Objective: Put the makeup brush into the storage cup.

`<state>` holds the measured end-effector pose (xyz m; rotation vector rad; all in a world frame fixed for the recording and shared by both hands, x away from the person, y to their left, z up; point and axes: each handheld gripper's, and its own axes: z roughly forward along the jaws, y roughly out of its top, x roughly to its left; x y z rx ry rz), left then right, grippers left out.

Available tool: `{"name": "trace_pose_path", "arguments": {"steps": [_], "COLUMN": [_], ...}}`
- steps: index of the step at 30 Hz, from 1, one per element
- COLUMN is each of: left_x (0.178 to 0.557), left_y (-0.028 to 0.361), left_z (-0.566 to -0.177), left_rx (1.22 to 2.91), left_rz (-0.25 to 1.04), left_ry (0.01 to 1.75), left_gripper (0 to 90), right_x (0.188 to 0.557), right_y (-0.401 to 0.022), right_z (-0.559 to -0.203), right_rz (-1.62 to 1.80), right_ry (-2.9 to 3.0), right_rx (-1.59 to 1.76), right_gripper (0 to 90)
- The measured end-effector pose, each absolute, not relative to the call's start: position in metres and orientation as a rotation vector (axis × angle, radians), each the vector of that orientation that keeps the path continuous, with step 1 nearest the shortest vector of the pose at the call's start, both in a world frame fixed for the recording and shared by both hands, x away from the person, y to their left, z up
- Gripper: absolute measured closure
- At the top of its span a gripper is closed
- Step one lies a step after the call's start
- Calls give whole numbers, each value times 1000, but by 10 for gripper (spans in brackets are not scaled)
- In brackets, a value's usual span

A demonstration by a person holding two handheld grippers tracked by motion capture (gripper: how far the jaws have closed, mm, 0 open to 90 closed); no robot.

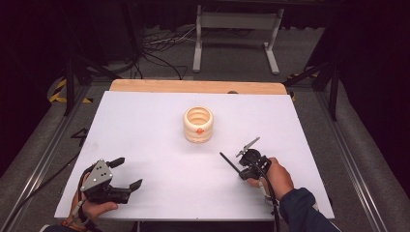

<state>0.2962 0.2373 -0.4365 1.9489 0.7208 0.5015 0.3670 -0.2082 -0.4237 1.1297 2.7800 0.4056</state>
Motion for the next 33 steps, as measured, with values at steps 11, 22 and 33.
{"name": "trace_pose_path", "arguments": {"steps": [11, 22, 33], "left_x": [298, 308, 309], "left_y": [229, 209, 163], "left_z": [-438, -436, -418], "left_rx": [1990, 2083, 2183], "left_rz": [477, 449, 732], "left_ry": [692, 625, 386], "left_gripper": [79, 73, 183], "right_x": [359, 354, 358], "right_y": [-212, -220, -196], "right_z": [-421, -396, -369], "right_rz": [456, 544, 529], "right_ry": [2758, 2686, 2738], "right_rx": [994, 885, 757], "right_gripper": [842, 842, 841]}}
